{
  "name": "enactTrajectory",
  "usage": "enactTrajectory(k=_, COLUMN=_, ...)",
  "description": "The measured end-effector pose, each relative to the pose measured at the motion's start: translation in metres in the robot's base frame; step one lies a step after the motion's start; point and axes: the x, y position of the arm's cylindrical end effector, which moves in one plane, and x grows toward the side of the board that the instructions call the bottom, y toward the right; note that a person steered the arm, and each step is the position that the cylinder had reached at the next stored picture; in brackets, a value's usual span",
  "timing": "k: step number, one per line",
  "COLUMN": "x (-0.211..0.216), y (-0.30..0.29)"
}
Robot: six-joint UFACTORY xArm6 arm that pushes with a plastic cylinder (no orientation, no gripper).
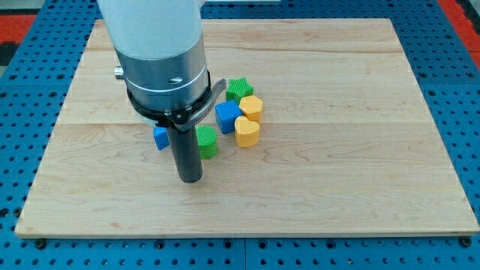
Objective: Push the green circle towards the top left
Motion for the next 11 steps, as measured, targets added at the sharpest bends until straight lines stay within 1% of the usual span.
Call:
enactTrajectory(k=1, x=-0.001, y=0.0)
enactTrajectory(k=3, x=-0.049, y=-0.027)
enactTrajectory(k=4, x=-0.017, y=-0.001)
enactTrajectory(k=5, x=-0.021, y=0.042)
enactTrajectory(k=6, x=-0.094, y=-0.014)
enactTrajectory(k=7, x=-0.151, y=-0.048)
enactTrajectory(k=8, x=-0.167, y=-0.05)
enactTrajectory(k=9, x=-0.215, y=-0.058)
enactTrajectory(k=10, x=-0.238, y=-0.087)
enactTrajectory(k=11, x=-0.186, y=-0.07)
